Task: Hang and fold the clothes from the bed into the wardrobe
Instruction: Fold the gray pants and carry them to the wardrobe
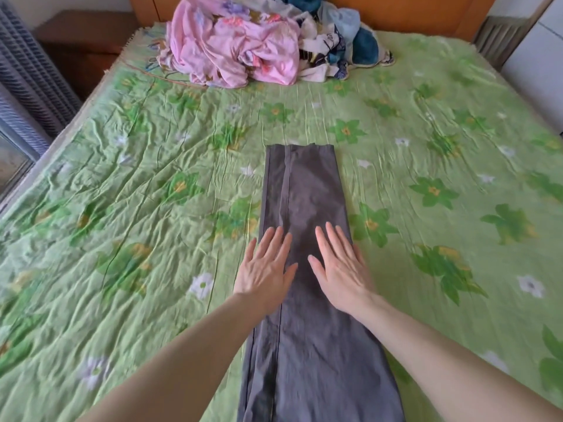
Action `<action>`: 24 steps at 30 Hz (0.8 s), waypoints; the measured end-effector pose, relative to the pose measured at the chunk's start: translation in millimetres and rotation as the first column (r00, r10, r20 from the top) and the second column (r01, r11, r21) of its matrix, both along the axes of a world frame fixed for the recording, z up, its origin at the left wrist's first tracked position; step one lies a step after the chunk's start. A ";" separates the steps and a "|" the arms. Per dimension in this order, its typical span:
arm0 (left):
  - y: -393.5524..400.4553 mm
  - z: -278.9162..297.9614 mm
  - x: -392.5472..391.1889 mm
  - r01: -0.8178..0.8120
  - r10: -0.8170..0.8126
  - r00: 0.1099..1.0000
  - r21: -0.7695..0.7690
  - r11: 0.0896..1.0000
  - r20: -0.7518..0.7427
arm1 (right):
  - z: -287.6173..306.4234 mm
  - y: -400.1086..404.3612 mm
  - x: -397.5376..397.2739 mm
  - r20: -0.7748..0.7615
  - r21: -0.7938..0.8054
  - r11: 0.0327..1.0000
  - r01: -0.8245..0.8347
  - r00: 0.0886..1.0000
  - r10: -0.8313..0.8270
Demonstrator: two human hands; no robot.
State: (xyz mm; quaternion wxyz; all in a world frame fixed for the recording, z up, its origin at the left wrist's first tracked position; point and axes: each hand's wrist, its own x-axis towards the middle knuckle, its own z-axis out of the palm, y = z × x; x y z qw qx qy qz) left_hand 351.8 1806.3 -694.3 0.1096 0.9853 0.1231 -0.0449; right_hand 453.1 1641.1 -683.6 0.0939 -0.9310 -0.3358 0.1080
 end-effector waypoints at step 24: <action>65.0 -28.8 35.9 0.142 -0.183 0.964 0.208 0.968 0.193 | -46.2 119.5 100.4 -0.010 -0.038 0.999 0.018 1.000 -0.018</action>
